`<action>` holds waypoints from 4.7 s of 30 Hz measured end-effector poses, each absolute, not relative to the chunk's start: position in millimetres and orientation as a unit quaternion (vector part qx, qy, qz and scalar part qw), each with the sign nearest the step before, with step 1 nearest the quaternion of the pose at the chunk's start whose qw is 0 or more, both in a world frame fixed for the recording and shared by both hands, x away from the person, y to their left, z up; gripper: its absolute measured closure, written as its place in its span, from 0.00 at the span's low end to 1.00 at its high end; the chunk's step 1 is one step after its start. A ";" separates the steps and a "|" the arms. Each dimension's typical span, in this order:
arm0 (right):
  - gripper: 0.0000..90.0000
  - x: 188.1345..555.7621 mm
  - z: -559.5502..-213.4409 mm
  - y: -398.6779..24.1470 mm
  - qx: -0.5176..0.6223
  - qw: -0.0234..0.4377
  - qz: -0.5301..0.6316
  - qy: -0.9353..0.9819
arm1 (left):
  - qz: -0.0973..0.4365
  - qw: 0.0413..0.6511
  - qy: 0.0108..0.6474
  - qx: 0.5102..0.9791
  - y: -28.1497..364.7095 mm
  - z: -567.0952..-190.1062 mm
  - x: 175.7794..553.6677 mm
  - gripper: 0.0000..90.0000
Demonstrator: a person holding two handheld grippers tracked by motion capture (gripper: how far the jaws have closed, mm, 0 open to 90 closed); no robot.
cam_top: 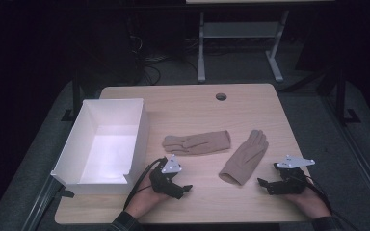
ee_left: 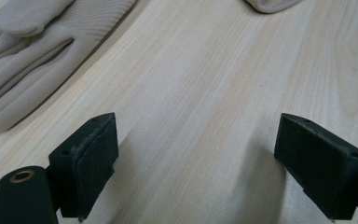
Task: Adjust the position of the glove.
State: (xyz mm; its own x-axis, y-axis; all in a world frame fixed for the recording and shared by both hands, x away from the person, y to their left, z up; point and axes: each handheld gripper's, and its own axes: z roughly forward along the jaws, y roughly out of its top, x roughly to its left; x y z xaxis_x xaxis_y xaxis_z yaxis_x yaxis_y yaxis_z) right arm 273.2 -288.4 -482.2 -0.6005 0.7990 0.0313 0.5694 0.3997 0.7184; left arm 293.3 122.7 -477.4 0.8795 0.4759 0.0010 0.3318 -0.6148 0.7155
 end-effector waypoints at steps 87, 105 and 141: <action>1.00 277.6 -460.6 -246.9 0.315 0.021 0.335 0.888 | 0.098 0.380 0.238 0.888 116.3 -477.8 291.0 0.14; 1.00 322.9 -450.2 -267.5 0.352 0.070 0.375 0.855 | 0.099 0.378 0.236 0.890 116.5 -477.5 291.4 0.14; 1.00 304.8 -464.2 -219.0 0.282 0.019 0.348 0.894 | 0.100 0.378 0.236 0.890 116.5 -477.6 291.4 0.14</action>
